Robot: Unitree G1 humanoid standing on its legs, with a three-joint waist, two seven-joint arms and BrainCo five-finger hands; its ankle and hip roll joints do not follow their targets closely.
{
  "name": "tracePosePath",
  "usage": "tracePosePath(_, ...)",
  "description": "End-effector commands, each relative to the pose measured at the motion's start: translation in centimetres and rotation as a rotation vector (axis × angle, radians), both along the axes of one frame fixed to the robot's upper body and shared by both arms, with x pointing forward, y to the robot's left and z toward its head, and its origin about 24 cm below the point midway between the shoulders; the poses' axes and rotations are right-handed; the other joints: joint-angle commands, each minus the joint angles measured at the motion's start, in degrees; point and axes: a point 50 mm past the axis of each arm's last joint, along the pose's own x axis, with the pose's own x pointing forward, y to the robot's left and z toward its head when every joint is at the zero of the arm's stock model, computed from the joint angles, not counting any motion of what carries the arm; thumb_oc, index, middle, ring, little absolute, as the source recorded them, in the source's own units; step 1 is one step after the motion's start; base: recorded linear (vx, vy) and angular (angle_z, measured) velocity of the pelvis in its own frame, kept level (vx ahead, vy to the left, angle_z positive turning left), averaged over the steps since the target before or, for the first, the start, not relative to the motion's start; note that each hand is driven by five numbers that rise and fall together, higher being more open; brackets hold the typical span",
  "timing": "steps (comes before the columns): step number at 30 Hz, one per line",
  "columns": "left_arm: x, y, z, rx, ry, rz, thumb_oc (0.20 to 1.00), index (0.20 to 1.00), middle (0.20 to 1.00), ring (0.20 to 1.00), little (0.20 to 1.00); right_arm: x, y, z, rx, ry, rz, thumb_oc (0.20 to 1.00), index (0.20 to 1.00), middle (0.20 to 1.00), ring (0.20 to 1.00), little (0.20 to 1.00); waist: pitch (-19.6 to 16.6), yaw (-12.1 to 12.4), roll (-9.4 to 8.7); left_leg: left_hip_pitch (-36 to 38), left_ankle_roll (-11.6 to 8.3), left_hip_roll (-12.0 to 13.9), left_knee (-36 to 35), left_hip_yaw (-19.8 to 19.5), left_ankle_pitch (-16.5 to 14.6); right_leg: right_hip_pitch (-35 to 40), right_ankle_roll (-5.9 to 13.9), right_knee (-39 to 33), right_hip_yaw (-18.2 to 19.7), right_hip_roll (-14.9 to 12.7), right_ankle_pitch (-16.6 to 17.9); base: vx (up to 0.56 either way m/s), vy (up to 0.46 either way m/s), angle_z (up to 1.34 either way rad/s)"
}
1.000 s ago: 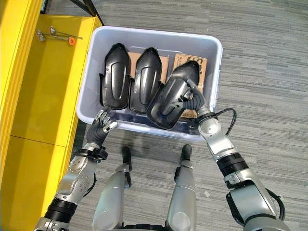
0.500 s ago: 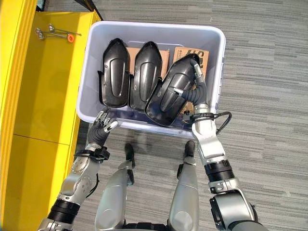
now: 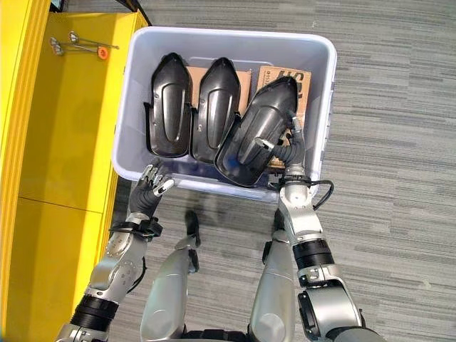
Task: Move parts from the plastic box to the shelf.
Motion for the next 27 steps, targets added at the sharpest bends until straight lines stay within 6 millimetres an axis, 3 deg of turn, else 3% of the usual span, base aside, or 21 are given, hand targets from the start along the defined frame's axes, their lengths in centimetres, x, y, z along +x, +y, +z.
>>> tracePosePath(1,-0.5,2.0,2.1,0.036,-0.113,0.084,1.000,1.000,1.000,1.000,1.000,-0.3,0.3,2.6,0.071,-0.135,-0.024,1.000,1.000,1.000,1.000,1.000,-0.11,0.18,-1.21,-3.03,-1.45,3.68,3.39,-6.57,-3.75,5.23,-1.81,-5.74,0.12,-3.37,6.56,0.00,0.000,0.00)
tracePosePath(12,-0.6,2.0,1.9,0.037,-0.105,0.093,1.000,1.000,1.000,1.000,1.000,-0.5,0.3,0.5,0.140,-0.066,-0.038,1.000,1.000,1.000,1.000,1.000,-0.09,-0.09,-1.33,-3.58,-1.51,3.55,3.36,-6.52,-3.82,4.60,-1.66,-5.64,0.28,-3.27,6.61,0.00,0.000,0.00)
tracePosePath(20,-0.6,1.8,2.0,0.037,-0.107,0.082,1.000,1.000,1.000,1.000,1.000,0.5,0.6,-1.6,0.168,0.052,-0.053,1.000,1.000,1.000,1.000,1.000,0.15,0.42,-1.03,-4.18,-1.49,3.48,3.61,-6.54,-3.87,4.08,-1.72,-5.44,0.35,-3.36,6.66,0.00,0.000,0.00)
tracePosePath(27,-0.6,1.7,2.0,0.035,-0.108,0.076,1.000,1.000,1.000,1.000,1.000,1.2,0.7,-2.3,0.202,0.105,-0.071,1.000,1.000,1.000,1.000,1.000,0.35,0.83,-0.60,-4.50,-1.48,3.32,3.74,-6.66,-4.03,3.71,-1.74,-5.13,0.43,-3.45,6.58,0.00,0.000,0.00)
